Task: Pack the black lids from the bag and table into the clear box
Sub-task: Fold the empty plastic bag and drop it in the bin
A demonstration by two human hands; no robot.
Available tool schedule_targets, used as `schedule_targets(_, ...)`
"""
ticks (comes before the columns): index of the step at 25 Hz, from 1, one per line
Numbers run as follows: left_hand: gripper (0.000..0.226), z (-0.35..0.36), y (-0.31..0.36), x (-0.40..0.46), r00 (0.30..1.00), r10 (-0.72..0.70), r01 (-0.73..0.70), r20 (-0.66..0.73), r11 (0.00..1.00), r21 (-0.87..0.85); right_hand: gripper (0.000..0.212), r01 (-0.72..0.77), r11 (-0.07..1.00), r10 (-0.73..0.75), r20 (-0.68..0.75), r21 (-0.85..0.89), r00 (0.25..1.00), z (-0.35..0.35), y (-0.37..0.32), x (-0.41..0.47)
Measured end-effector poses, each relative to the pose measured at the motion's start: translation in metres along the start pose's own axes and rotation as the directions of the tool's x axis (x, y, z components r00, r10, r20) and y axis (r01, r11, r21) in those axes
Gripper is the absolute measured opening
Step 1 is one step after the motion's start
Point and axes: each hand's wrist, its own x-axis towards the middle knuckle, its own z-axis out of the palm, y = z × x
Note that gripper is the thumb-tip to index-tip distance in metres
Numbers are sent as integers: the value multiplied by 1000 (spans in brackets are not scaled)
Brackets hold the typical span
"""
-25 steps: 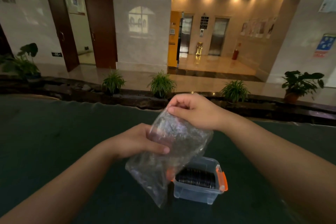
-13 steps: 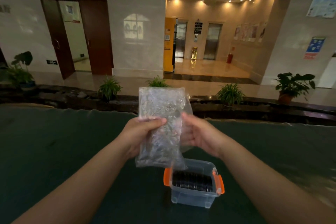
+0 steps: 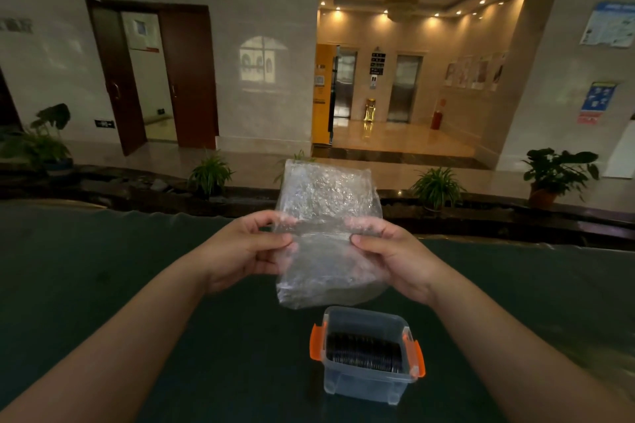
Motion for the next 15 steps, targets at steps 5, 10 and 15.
schedule_targets(5, 10, -3, 0, -2, 999, 21, -21, -32, 1000, 2, 24, 61, 998, -62, 70, 18, 996, 0, 2, -3)
schedule_targets(10, 23, -6, 5, -5, 996, 86, -86, 26, 996, 26, 43, 16, 992, -39, 187, 122, 982, -6, -3, -6)
schedule_targets(15, 31, -1, 15, -1, 993, 106, -118, 53, 941, 318, 13, 77, 987, -49, 190, -142, 981, -9, -14, -4)
